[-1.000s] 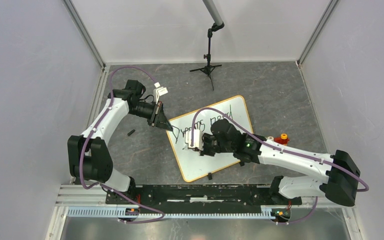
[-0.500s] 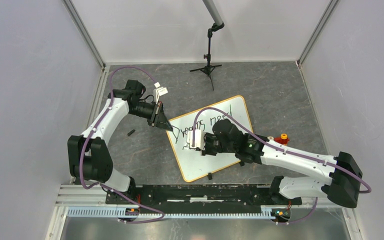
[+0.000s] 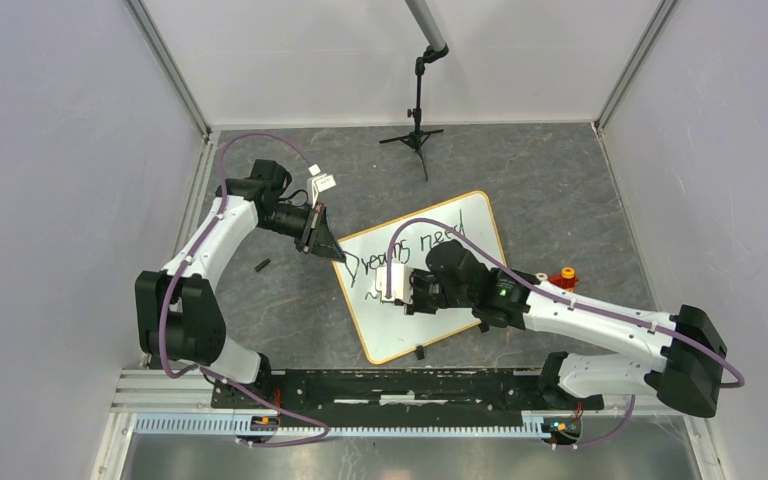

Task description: Write a sentence on the whiteboard

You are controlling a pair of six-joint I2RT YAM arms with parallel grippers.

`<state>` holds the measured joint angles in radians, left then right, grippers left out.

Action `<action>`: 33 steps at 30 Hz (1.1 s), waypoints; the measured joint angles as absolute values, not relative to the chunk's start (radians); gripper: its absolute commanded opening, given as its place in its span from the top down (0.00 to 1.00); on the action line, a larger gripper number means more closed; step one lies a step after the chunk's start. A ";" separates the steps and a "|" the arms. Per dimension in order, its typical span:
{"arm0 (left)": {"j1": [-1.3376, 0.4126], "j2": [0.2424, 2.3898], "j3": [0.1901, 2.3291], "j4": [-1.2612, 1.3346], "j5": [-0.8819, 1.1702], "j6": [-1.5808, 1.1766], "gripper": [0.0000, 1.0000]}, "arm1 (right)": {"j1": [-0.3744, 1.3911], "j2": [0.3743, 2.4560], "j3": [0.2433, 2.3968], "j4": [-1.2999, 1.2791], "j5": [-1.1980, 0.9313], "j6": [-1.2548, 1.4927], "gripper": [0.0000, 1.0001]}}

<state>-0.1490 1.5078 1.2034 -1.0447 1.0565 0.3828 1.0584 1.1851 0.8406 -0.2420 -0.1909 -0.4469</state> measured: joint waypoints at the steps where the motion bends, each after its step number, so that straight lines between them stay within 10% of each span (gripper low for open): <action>1: -0.149 1.508 1.203 -1.045 1.056 0.383 0.97 | 1.058 1.184 0.841 -0.242 -0.189 -0.448 1.00; 33: -0.149 1.510 1.205 -1.045 1.056 0.383 0.98 | 1.031 1.179 0.869 -0.281 -0.188 -0.461 1.00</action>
<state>-0.1490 1.5105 1.2049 -1.0451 1.0557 0.3828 1.0313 1.1790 0.8688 -0.2810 -0.1879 -0.4614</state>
